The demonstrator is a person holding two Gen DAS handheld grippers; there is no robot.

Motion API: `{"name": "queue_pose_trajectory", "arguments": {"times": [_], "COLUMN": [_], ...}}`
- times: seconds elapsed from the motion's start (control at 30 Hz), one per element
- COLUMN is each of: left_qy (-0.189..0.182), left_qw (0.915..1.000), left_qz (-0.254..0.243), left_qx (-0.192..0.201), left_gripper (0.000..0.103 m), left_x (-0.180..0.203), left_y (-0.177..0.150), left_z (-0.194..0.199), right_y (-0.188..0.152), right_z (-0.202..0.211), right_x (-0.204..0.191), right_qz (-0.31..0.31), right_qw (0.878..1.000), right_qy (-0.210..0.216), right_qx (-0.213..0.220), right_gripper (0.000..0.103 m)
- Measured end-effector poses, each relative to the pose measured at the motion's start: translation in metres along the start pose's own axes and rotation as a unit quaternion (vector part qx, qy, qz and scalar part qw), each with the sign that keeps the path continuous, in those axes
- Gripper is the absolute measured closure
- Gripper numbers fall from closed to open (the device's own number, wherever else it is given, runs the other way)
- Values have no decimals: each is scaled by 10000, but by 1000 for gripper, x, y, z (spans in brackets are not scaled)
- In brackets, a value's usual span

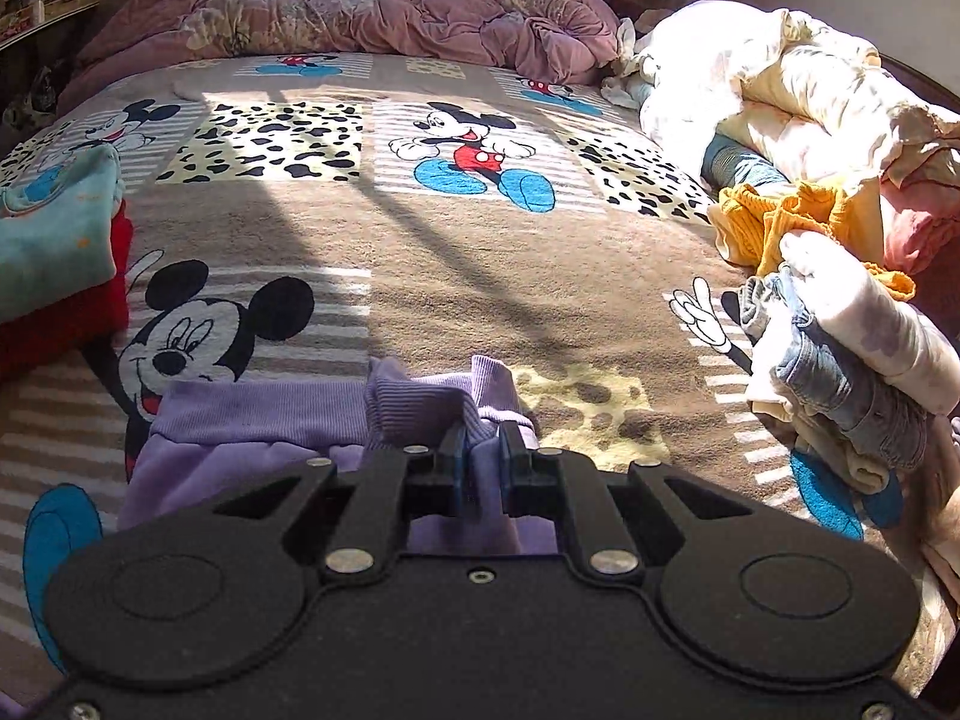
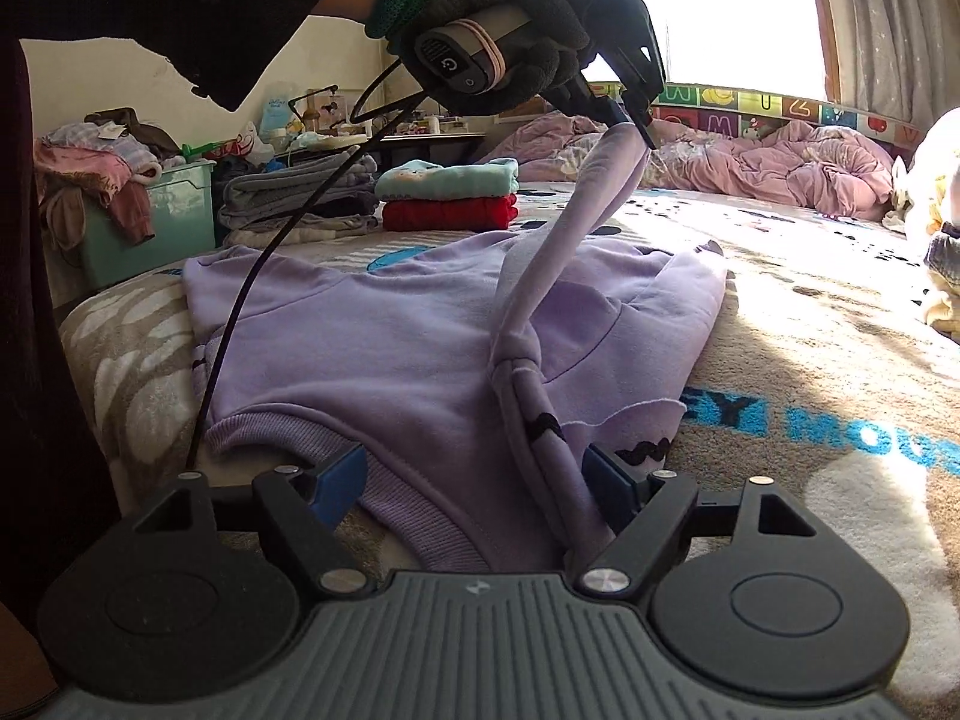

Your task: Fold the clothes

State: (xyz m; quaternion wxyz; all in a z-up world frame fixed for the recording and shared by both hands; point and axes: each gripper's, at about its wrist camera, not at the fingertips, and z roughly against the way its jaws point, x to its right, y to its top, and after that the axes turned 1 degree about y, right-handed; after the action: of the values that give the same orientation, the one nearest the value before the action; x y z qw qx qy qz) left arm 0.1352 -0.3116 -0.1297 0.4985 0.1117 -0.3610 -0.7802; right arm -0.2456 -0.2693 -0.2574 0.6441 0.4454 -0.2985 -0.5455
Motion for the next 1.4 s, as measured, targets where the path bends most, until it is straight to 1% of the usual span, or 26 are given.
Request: {"name": "queue_pose_trajectory", "arguments": {"times": [0.13,0.23,0.4,0.43,0.53,0.77,0.8,0.83,0.9,0.97,1.03,1.1,1.17,1.27,1.3,1.33,1.37,1.4], "left_qy": [94,96,23,21,146,392,325,239,210,64,125,243,395,470,451,402,303,143], "left_qw": [9998,9996,9992,9991,9985,9965,9968,9970,9973,9980,9972,9956,9948,9958,9961,9968,9978,9985], "left_qz": [21,-17,-177,-223,-338,-566,-574,-615,-678,-621,-736,-895,-933,-788,-752,-693,-577,-471], "left_qx": [-150,-250,-355,-366,-397,-466,-458,-397,-208,-59,84,138,117,9,-36,-69,-141,-230], "left_gripper": [94,94,94,94,94,94,92,83,77,78,78,78,78,77,76,73,70,64], "left_x": [1,7,28,33,43,50,51,52,54,49,45,40,31,10,2,-4,-11,-18], "left_y": [1,0,-5,-6,-10,-16,-16,-14,-9,-1,5,5,4,2,1,0,-1,-3], "left_z": [-28,-45,-65,-69,-79,-94,-95,-92,-82,-69,-56,-47,-42,-41,-42,-44,-46,-50], "right_y": [-1,-2,-6,-6,-5,-3,-3,-2,-1,0,1,2,2,2,2,3,4,6], "right_z": [0,0,-7,-8,-9,-9,-9,-9,-9,-9,-7,-4,3,19,25,32,37,41], "right_x": [1,0,-19,-21,-20,-16,-15,-15,-13,-11,-9,-7,-6,-7,-8,-10,-13,-16], "right_qz": [-22,99,961,1021,950,789,754,722,656,556,455,344,254,159,173,219,338,477], "right_qw": [10000,9999,9948,9942,9949,9965,9968,9971,9976,9982,9988,9993,9996,9996,9993,9987,9974,9953], "right_qy": [43,29,-223,-246,-240,-148,-120,-91,-33,3,24,-11,-84,-241,-328,-421,-541,-668], "right_qx": [-7,-38,-236,-253,-256,-233,-230,-228,-223,-201,-161,-119,-95,-8,65,161,325,508], "right_gripper": [24,24,22,22,21,19,18,16,16,16,16,18,18,19,19,19,19,20]}}
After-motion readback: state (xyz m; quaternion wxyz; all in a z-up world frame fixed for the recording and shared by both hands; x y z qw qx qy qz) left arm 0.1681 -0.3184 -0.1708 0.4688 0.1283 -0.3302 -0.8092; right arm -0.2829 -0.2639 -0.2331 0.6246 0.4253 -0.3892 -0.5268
